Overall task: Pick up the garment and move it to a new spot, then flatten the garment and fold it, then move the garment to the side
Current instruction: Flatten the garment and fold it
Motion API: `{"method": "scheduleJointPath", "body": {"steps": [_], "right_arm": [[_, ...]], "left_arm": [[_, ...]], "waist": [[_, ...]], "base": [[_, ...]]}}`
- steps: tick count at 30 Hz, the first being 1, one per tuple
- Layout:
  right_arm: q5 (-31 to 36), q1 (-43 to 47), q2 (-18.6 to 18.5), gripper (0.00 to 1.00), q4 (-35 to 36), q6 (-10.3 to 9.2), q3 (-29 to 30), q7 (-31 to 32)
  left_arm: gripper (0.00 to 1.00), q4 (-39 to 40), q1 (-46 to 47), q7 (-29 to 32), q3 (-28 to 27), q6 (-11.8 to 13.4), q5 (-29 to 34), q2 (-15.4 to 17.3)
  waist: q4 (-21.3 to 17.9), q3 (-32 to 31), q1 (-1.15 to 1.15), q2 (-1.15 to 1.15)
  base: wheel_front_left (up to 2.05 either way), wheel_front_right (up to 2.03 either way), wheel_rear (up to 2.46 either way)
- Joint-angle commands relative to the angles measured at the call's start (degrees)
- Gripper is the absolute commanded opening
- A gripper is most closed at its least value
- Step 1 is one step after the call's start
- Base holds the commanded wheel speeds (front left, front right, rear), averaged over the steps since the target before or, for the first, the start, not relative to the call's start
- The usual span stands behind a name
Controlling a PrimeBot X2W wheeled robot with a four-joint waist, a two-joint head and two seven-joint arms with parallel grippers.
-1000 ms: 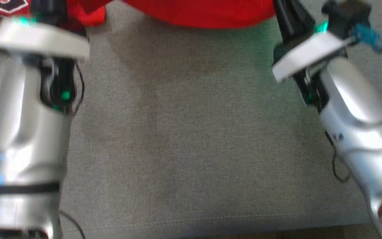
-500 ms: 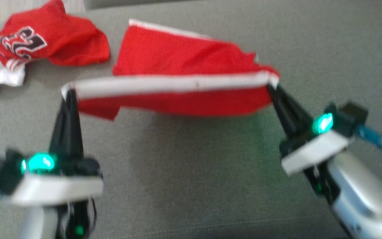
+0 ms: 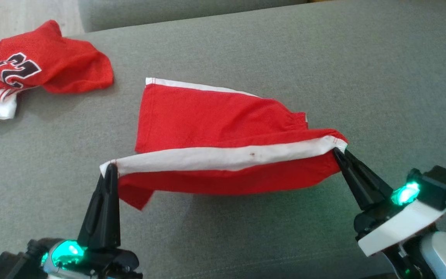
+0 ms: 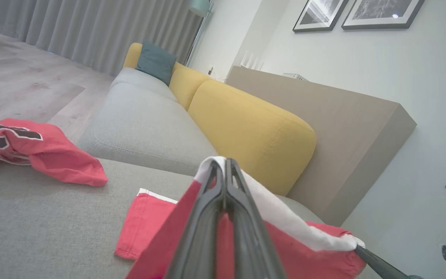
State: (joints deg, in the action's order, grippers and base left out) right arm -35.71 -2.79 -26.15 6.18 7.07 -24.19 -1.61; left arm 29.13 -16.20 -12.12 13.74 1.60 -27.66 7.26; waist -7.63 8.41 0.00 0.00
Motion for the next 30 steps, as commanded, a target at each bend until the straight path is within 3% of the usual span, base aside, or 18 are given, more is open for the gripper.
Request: {"method": "scheduleJointPath", "body": {"steps": [1, 13, 23, 30], "right_arm": [[0.5, -0.5, 0.0, 0.0, 2.1, 0.42, 0.1, 0.4], [1.5, -6.5, 7.5, 0.0, -8.1, 0.42, -2.4, -0.3], [3.2, -13.3, 13.0, 0.0, -15.1, 0.42, -2.0, -4.0], [4.2, -17.0, 15.1, 0.0, -18.6, 0.42, -2.0, -6.6]], "left_arm": [[0.0, 1.1, 2.1, 0.1, -2.3, 0.4, -0.5, 0.1], [0.0, -21.4, 19.0, 0.9, -4.5, -3.7, -1.2, 3.5], [0.0, -36.3, 35.0, 0.5, -4.2, -5.5, 1.2, 5.8], [0.0, -45.8, 44.2, -0.3, -2.9, -6.4, 2.4, 5.7]], "waist": [[-0.3, 0.4, 0.0, 0.0], [-1.0, 5.0, 0.0, 0.0], [-3.5, 11.4, 0.0, 0.0], [-4.4, 15.5, 0.0, 0.0]], "base": [[0.0, 0.0, 0.0], [0.0, 0.0, 0.0], [0.0, 0.0, 0.0], [0.0, 0.0, 0.0]]}}
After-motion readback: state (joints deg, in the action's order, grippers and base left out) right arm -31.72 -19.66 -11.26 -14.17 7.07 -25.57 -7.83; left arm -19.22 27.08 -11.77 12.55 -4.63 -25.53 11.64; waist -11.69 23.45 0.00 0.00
